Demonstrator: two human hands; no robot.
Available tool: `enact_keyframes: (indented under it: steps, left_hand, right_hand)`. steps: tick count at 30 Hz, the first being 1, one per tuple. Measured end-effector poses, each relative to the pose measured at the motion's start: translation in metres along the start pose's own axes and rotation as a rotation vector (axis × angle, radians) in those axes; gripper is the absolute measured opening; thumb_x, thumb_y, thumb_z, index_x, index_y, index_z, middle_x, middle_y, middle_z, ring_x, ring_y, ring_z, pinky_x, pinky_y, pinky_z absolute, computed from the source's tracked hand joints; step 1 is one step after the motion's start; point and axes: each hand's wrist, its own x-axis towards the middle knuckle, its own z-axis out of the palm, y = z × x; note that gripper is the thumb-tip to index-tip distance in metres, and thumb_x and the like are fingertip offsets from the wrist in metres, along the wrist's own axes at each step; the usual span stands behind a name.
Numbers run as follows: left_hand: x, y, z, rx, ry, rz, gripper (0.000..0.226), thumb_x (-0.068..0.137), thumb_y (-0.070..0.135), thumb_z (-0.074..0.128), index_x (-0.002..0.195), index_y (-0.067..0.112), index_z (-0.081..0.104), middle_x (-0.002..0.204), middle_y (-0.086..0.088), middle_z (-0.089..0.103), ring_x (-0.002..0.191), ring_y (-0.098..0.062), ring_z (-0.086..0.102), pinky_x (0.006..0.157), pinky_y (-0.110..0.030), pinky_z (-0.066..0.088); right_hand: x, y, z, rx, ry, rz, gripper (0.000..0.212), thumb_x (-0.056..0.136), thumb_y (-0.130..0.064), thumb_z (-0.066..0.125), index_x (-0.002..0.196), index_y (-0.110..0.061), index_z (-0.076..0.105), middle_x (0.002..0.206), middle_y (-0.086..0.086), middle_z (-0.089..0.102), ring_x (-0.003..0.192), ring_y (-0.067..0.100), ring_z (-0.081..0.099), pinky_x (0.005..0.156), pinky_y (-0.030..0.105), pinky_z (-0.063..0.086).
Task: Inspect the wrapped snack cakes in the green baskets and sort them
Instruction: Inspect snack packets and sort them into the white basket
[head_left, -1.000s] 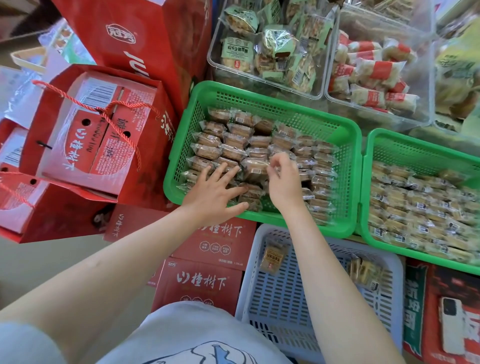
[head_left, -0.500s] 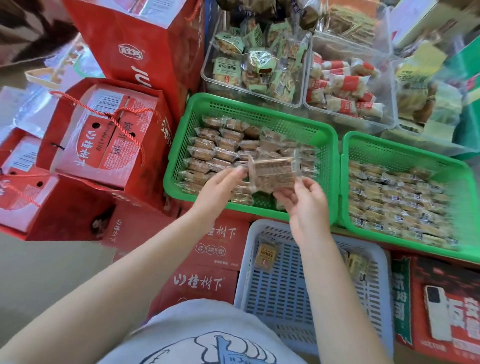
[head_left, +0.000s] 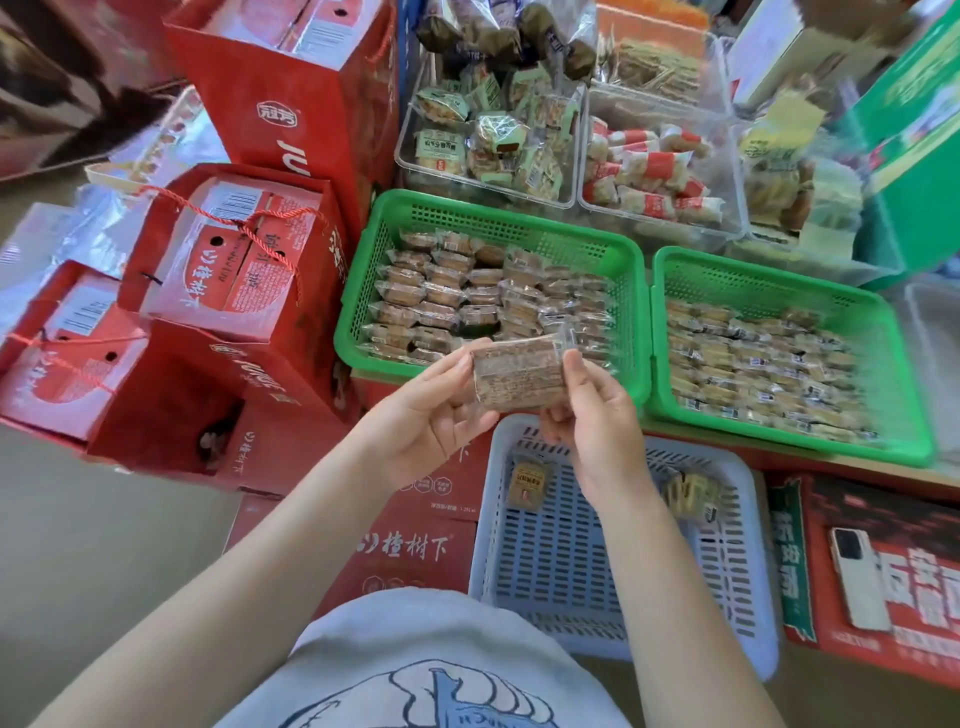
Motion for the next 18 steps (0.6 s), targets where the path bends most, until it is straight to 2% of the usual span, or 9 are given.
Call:
enact_keyframes:
  steps: [3, 5, 8, 11, 13, 15, 18]
  left_hand:
    - [-0.008, -0.007, -0.005, -0.052, -0.031, 0.001, 0.047, 0.095, 0.006, 0.056, 0.141, 0.015, 0.056, 0.132, -0.015, 0.062, 0.099, -0.017, 0.067, 0.069, -0.02, 0.06]
    - [-0.013, -0.008, -0.008, -0.066, -0.063, -0.008, 0.054, 0.094, -0.002, 0.058, 0.145, 0.016, 0.054, 0.136, -0.017, 0.06, 0.099, -0.017, 0.066, 0.071, -0.019, 0.06]
    - [-0.02, -0.008, -0.009, -0.036, -0.077, -0.026, 0.063, 0.089, -0.011, 0.057, 0.145, 0.017, 0.054, 0.136, -0.018, 0.06, 0.097, -0.017, 0.067, 0.071, -0.02, 0.059]
    - [-0.023, -0.01, -0.007, 0.155, 0.039, -0.019, 0.062, 0.088, -0.019, 0.053, 0.14, 0.015, 0.059, 0.129, -0.023, 0.059, 0.1, -0.023, 0.065, 0.07, -0.022, 0.059]
    - [-0.026, -0.014, -0.003, 0.271, 0.123, 0.006, 0.059, 0.087, -0.023, 0.052, 0.132, 0.012, 0.064, 0.119, -0.024, 0.063, 0.098, -0.027, 0.067, 0.072, -0.024, 0.059]
    - [-0.029, -0.019, 0.003, 0.338, 0.19, 0.04, 0.05, 0.087, -0.019, 0.058, 0.126, 0.011, 0.067, 0.111, -0.019, 0.071, 0.092, -0.025, 0.071, 0.069, -0.025, 0.059]
    - [-0.034, -0.027, 0.007, 0.551, 0.312, 0.074, 0.023, 0.089, 0.001, 0.071, 0.112, 0.008, 0.071, 0.095, -0.009, 0.078, 0.082, -0.017, 0.074, 0.068, -0.026, 0.06]
  right_hand:
    - [-0.013, 0.006, 0.0, -0.113, 0.101, -0.072, 0.045, 0.101, -0.037, 0.051, 0.095, 0.006, 0.061, 0.076, 0.021, 0.052, 0.056, 0.019, 0.046, 0.051, 0.031, 0.04]
    - [-0.022, 0.009, 0.001, -0.165, 0.144, -0.129, 0.046, 0.104, -0.031, 0.049, 0.095, 0.015, 0.051, 0.076, 0.02, 0.046, 0.063, 0.023, 0.043, 0.055, 0.031, 0.041]
    - [-0.033, 0.011, 0.004, -0.142, 0.199, -0.166, 0.038, 0.106, -0.023, 0.047, 0.086, 0.009, 0.047, 0.07, 0.01, 0.038, 0.064, 0.023, 0.04, 0.056, 0.029, 0.039]
    - [-0.039, 0.014, 0.002, -0.183, 0.228, -0.17, 0.029, 0.105, -0.022, 0.048, 0.082, -0.006, 0.05, 0.061, -0.004, 0.04, 0.061, 0.021, 0.041, 0.055, 0.031, 0.038]
    - [-0.041, 0.015, -0.001, -0.203, 0.224, -0.159, 0.023, 0.105, -0.021, 0.048, 0.085, -0.009, 0.051, 0.061, -0.01, 0.042, 0.059, 0.016, 0.042, 0.055, 0.032, 0.038]
    - [-0.041, 0.017, -0.004, -0.185, 0.227, -0.129, 0.018, 0.105, -0.018, 0.047, 0.089, -0.011, 0.051, 0.067, -0.006, 0.044, 0.06, 0.013, 0.042, 0.056, 0.033, 0.039]
    - [-0.043, 0.018, -0.007, -0.163, 0.238, -0.109, 0.016, 0.106, -0.018, 0.046, 0.09, -0.016, 0.052, 0.075, -0.002, 0.048, 0.064, 0.014, 0.045, 0.057, 0.032, 0.041]
